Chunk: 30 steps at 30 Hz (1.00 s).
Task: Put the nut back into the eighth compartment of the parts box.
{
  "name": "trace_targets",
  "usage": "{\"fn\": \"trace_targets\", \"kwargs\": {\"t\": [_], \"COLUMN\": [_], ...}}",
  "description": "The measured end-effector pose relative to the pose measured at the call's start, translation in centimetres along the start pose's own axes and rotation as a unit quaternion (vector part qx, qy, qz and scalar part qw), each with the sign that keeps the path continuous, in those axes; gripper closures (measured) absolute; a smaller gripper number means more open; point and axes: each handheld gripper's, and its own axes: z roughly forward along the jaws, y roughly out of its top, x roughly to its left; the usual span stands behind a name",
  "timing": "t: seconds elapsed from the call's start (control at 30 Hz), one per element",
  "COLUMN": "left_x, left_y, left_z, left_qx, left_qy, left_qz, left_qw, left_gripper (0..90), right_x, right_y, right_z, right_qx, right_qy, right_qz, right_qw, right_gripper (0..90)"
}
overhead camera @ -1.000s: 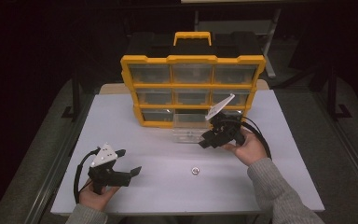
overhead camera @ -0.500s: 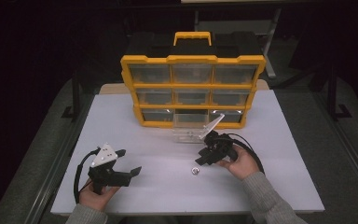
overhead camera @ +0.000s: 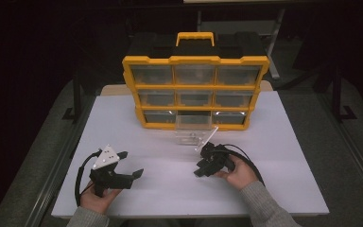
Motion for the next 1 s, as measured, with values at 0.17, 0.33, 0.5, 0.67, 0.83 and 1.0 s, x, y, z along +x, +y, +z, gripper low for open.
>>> {"fn": "trace_targets", "kwargs": {"t": [0.17,0.33,0.5,0.67,0.83,1.0], "left_x": [0.0,0.0,0.0,-0.1,0.0,0.0], "left_y": [0.0,0.0,0.0,0.0,0.0,0.0], "left_z": [0.0,0.1,0.0,0.0,0.0,0.0], "left_qx": [0.001,-0.002,-0.001,-0.005,-0.006,-0.008], "left_qy": [0.0,-0.001,-0.001,-0.001,0.0,0.0], "left_qz": [0.001,-0.003,-0.003,-0.003,-0.005,-0.005], "left_qw": [1.0,1.0,1.0,1.0,1.0,1.0], "left_gripper": [14.8,14.8,14.8,14.8,14.8,14.9], "right_x": [0.3,0.4,0.2,-0.1,-0.5,-0.7], "right_y": [0.1,0.1,0.1,0.1,0.2,0.6], "right_z": [0.7,0.7,0.7,0.6,0.3,-0.4], "right_qx": [0.007,0.005,0.003,0.003,0.001,-0.01], "right_qy": [-0.01,-0.024,-0.016,-0.004,0.004,0.013], "right_qz": [-0.023,-0.039,-0.035,-0.023,-0.02,-0.018], "right_qw": [0.9997,0.9989,0.9992,0.9997,0.9998,0.9997], "right_gripper": [63.1,67.3,67.9,68.5,68.6,68.7]}}
